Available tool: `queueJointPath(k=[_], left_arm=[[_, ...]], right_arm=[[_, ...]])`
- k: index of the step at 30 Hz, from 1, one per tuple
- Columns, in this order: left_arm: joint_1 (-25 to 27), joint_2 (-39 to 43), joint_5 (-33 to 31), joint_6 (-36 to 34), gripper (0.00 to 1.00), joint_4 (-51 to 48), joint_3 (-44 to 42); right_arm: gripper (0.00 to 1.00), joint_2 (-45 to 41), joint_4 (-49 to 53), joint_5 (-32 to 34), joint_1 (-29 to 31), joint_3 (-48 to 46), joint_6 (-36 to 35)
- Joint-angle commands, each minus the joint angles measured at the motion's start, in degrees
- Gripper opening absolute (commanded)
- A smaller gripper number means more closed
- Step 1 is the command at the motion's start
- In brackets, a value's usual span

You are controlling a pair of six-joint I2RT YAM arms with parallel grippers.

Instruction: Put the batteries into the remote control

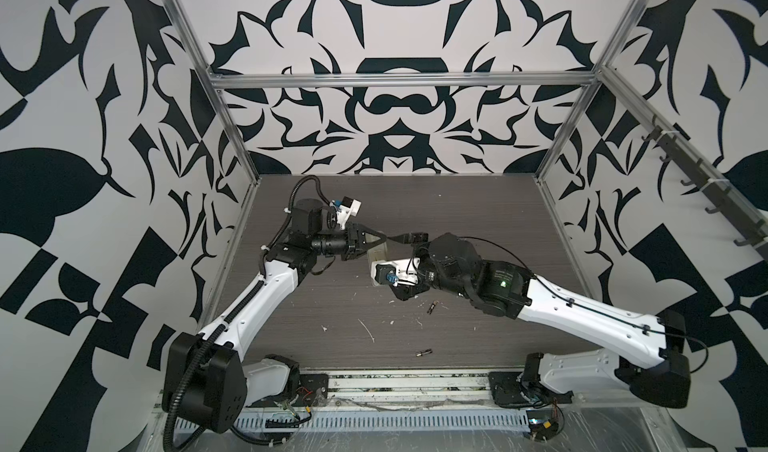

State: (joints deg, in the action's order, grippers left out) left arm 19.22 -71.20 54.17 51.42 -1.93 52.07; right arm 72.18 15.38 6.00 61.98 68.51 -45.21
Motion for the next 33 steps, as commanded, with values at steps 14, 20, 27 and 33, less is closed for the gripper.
queueJointPath(k=[14,20,27,33], left_arm=[[-0.72,0.62,1.90,0.62,0.00,1.65,-0.31],[-0.85,0.55,2.03,0.95,0.00,2.10,-0.57],[-1.05,0.53,2.08,1.12,0.00,2.37,-0.92],[-1.12,0.62,2.06,1.23,0.00,2.73,-1.33]], right_arm=[[0.97,0.06,-0.26,0.42,-0.19,1.95,0.15],[0.97,-0.03,-0.09,0.42,-0.19,1.91,0.32],[0.97,-0.11,-0.68,0.94,-0.19,1.85,0.51],[0.97,0.18,-1.12,1.67,-0.19,1.89,0.72]])
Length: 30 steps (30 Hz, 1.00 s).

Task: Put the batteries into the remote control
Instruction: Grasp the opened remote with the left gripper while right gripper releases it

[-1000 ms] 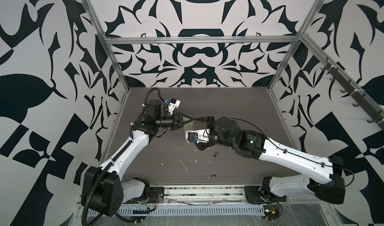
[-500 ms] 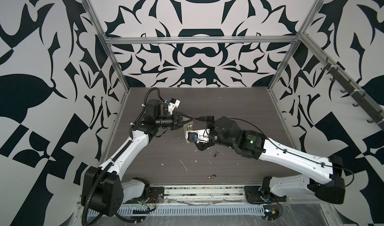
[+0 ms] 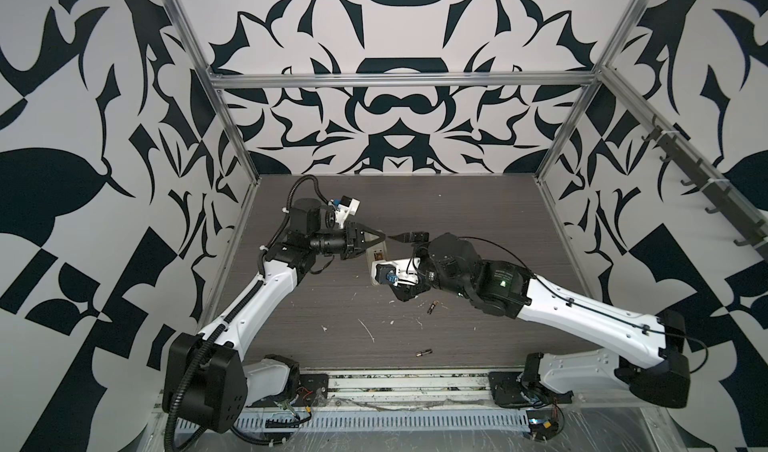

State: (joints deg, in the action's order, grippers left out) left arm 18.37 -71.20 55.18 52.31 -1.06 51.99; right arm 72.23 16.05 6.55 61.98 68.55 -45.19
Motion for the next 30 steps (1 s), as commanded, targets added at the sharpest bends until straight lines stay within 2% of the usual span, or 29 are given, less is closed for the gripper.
queueJointPath(k=[1,13,19,25,30], left_arm=[[-0.20,0.62,1.07,0.38,0.00,1.94,-1.25],[-2.04,-0.54,-1.34,-1.88,0.00,0.25,-1.22],[-5.36,-0.71,-5.67,-9.63,0.00,-7.04,-1.85],[-7.63,-3.59,-6.07,-13.14,0.00,-5.53,-4.94],[-7.83,-2.72,-8.79,-17.87,0.00,-7.51,-5.88]], right_arm=[[0.97,0.19,-1.82,1.31,-0.19,1.93,0.69],[0.89,1.05,-3.08,3.39,-0.28,1.94,1.63],[0.89,0.25,-4.25,3.33,-1.69,0.68,5.36],[0.90,-3.79,-3.22,1.92,-4.03,-2.79,15.71],[0.90,-6.59,3.82,3.73,-5.37,-5.24,30.08]])
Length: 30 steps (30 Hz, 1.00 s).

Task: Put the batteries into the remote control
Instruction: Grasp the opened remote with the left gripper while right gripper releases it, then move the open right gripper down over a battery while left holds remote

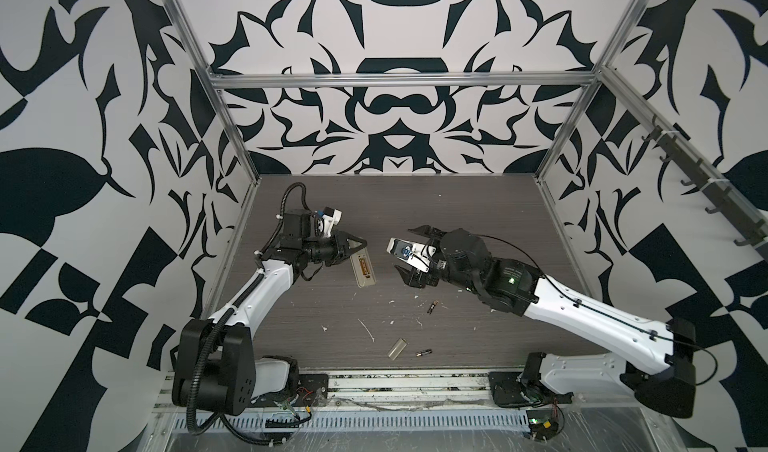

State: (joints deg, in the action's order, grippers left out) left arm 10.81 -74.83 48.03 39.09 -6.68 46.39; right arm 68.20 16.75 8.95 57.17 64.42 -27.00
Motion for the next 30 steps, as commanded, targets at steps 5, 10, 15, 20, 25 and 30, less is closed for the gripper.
queueJointPath(k=[5,10,15,20,25,30], left_arm=[[-0.44,4.81,-4.51,-5.52,0.00,-1.56,-0.42],[-0.44,6.72,-6.14,-1.36,0.00,4.99,-3.62],[-0.26,7.30,-8.10,6.37,0.00,18.56,-10.62],[1.25,6.30,-9.60,5.53,0.00,20.47,-12.48],[3.63,4.43,-9.62,6.54,0.00,26.65,-15.36],[6.11,2.28,-7.84,7.96,0.00,38.67,-19.84]], right_arm=[[0.90,-2.86,11.55,6.55,-1.78,-2.55,26.93],[0.90,-0.08,17.44,6.53,-5.09,-2.32,40.87],[0.89,0.69,18.91,3.98,-9.26,-6.47,49.90],[0.87,3.63,18.19,-0.44,-9.97,-9.22,54.22],[0.86,7.04,15.44,-2.44,-10.04,-13.54,57.74],[0.82,11.42,12.64,-3.50,-10.02,-15.94,58.60]])
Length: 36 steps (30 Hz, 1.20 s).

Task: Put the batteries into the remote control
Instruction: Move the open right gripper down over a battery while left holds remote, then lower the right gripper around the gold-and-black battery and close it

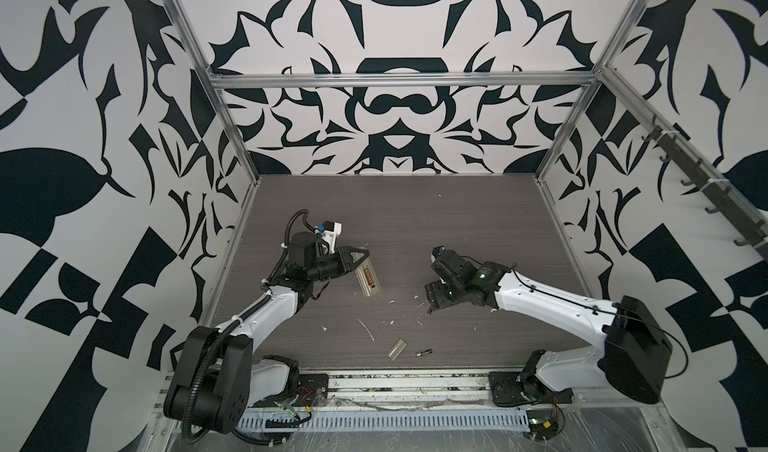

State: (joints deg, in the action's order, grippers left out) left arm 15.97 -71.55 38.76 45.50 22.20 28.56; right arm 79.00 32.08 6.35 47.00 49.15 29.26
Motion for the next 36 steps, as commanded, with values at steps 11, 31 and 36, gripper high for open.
queueJointPath(k=[11,31,36], left_arm=[[3.48,-4.59,4.15,4.19,0.00,23.65,-6.06],[4.55,-4.92,2.37,0.82,0.00,17.00,-4.94],[4.52,-4.87,2.22,0.56,0.00,16.39,-4.74]], right_arm=[[0.73,5.35,-9.42,-2.31,0.18,-3.81,3.01],[0.51,11.11,-11.58,-1.52,0.19,-2.54,3.44],[0.40,9.42,-9.55,-1.26,0.19,-2.96,4.09]])
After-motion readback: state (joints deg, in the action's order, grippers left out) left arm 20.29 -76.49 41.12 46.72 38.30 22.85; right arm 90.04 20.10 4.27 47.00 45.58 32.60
